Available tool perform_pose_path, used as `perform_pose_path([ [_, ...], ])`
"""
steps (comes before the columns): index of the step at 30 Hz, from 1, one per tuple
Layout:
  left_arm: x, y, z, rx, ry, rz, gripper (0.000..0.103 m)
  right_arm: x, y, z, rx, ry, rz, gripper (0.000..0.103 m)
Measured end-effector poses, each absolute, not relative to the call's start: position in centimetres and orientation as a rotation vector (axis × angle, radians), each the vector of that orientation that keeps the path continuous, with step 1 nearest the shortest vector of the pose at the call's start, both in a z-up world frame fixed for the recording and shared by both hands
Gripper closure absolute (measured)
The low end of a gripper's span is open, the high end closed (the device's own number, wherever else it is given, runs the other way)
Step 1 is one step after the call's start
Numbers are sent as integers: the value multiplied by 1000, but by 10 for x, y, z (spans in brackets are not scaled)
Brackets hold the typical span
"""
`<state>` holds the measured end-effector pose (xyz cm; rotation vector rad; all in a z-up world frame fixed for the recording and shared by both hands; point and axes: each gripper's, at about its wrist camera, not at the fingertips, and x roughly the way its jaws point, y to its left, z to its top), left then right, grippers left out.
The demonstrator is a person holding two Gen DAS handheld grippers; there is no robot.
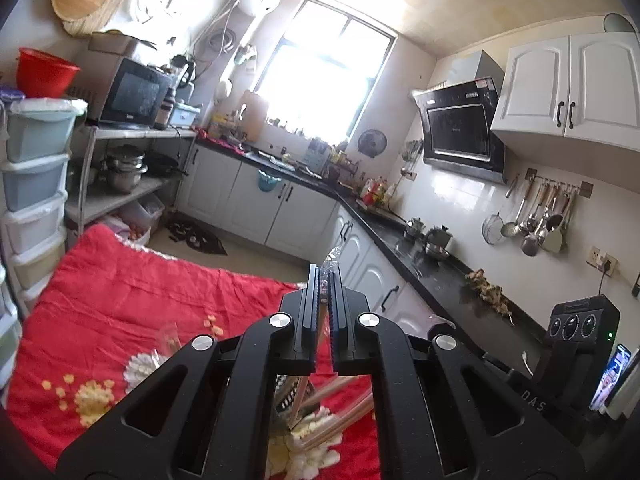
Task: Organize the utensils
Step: 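Lift both held chopsticks up from the pile above the caddy, then lower both held chopsticks down into the green caddy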
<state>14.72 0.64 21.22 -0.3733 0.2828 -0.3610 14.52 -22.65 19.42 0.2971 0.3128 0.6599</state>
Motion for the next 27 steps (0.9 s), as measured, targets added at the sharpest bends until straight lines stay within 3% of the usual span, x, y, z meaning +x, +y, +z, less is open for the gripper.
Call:
perform_pose_path([
  [16, 162, 28, 217, -409, 238, -261, 101, 170, -225, 220, 313, 211, 621, 101],
  [27, 175, 21, 202, -369, 239, -234, 101, 189, -223, 207, 301, 195, 575, 101],
])
